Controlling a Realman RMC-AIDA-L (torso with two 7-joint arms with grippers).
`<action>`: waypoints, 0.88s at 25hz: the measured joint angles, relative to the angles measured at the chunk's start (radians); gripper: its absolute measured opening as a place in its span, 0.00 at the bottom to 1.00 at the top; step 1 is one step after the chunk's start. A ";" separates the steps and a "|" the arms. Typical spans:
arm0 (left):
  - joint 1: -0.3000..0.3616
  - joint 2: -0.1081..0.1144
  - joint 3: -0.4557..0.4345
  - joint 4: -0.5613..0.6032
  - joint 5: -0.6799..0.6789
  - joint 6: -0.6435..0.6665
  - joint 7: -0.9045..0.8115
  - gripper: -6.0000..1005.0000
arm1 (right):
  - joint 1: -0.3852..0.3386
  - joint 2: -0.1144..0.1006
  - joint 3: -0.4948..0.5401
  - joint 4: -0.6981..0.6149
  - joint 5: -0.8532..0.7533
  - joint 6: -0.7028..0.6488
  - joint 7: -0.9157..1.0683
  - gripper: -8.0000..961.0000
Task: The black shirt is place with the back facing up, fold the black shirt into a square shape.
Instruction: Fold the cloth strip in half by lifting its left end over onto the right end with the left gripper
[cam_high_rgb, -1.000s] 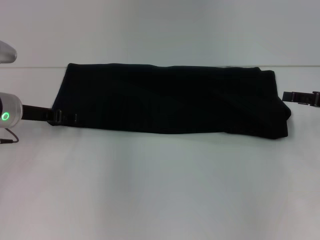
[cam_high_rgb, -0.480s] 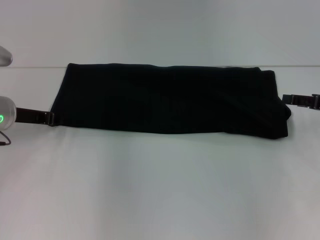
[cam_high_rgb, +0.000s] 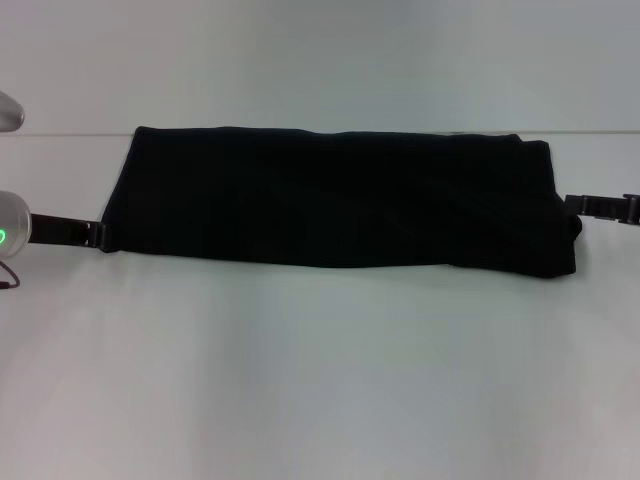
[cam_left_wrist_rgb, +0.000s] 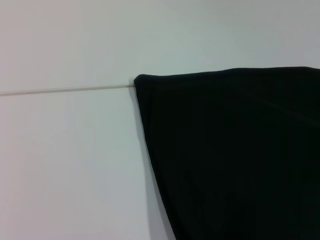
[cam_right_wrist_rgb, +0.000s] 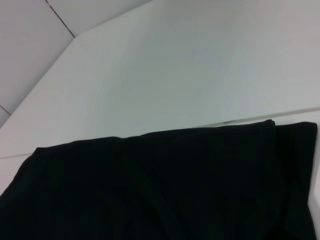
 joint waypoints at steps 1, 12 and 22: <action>0.000 0.000 0.000 0.000 0.000 0.000 0.001 0.00 | 0.000 -0.002 -0.002 0.003 -0.004 0.000 0.002 0.73; 0.008 0.003 0.004 0.057 0.002 0.091 0.009 0.01 | 0.040 0.005 -0.048 0.075 -0.072 0.092 0.012 0.73; 0.002 0.008 0.003 0.054 0.002 0.084 0.017 0.01 | 0.082 0.039 -0.073 0.118 -0.069 0.206 -0.018 0.65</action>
